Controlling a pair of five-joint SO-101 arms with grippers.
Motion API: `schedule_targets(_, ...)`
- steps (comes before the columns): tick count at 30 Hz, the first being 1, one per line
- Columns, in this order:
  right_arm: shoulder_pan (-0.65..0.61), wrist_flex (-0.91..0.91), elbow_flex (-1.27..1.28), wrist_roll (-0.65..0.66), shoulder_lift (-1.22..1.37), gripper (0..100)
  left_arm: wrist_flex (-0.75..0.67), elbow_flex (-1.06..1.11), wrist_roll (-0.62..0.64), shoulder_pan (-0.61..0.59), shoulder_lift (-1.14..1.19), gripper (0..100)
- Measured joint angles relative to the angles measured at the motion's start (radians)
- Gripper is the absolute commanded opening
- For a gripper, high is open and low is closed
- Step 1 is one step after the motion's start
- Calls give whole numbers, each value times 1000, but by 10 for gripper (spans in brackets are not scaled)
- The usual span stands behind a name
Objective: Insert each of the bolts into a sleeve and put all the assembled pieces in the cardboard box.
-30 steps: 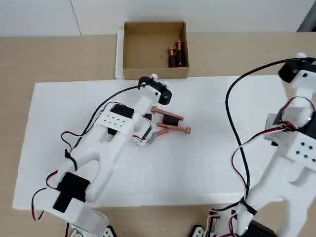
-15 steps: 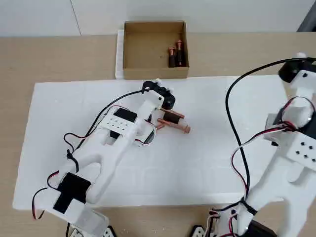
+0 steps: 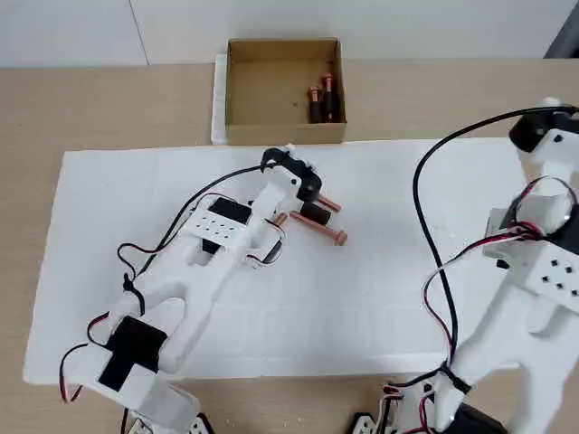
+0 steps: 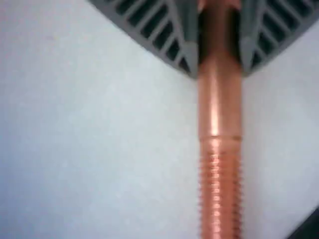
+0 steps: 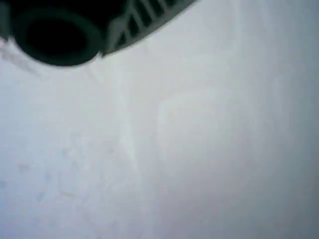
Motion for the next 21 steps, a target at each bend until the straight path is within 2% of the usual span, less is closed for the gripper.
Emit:
schedule_targets(7, 0, 0, 0, 0, 0, 4, 58, -15, -91, 12, 0, 6)
schedule_targets(14, 0, 0, 0, 0, 0, 4, 201, -106, -218, 14, 0, 6)
schedule_targets(21, 0, 0, 0, 0, 0, 4, 365, -227, -423, 6, 0, 6)
